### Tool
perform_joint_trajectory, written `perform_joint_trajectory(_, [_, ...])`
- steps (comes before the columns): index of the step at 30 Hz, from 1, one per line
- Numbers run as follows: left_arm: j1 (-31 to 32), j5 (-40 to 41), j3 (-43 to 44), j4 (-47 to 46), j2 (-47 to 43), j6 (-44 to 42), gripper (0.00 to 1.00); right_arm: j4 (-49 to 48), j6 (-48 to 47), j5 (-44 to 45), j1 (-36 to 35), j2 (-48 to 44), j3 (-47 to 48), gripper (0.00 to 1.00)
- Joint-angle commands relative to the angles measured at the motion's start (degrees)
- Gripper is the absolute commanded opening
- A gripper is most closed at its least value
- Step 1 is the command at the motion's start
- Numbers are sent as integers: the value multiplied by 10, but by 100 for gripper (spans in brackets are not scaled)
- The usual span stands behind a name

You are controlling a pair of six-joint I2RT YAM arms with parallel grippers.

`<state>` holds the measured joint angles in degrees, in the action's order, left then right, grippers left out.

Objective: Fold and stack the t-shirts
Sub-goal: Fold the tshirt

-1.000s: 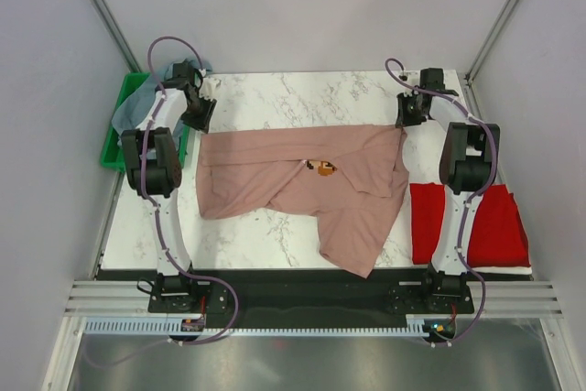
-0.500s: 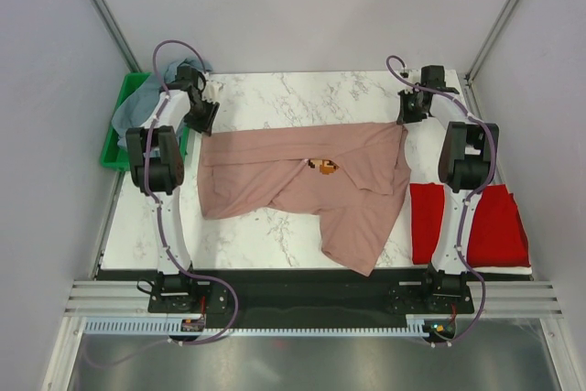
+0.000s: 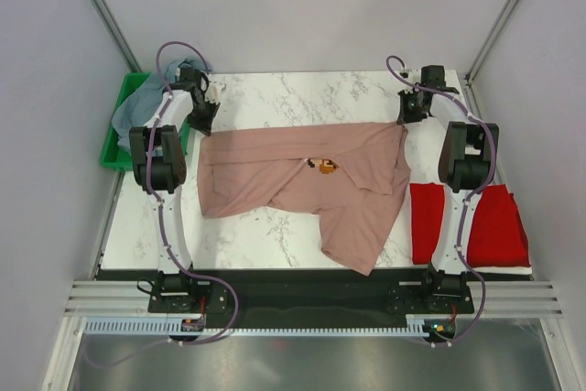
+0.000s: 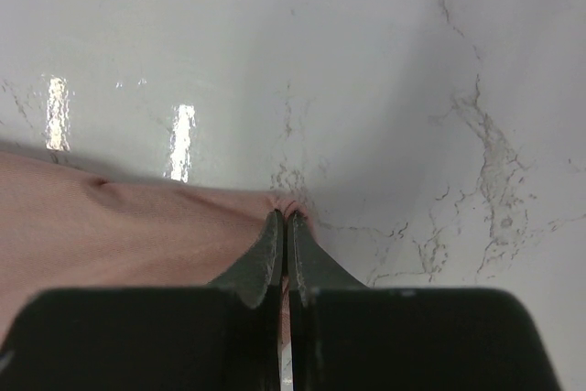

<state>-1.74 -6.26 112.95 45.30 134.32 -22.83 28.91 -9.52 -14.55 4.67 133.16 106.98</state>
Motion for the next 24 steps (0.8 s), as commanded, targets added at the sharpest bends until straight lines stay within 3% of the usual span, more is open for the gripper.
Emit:
perform_joint_trajectory(1, [-1,-11,17,7,17,4,2,-3,-14,0,3,0,29,0])
perform_joint_trajectory(12, [-21,-68,102,15,-135,11,2,-5,-9,-6,9,-114,94,0])
perform_joint_trajectory(24, [-40,-154,38,15,-315,28,2,-8,-8,-6,9,-334,3,0])
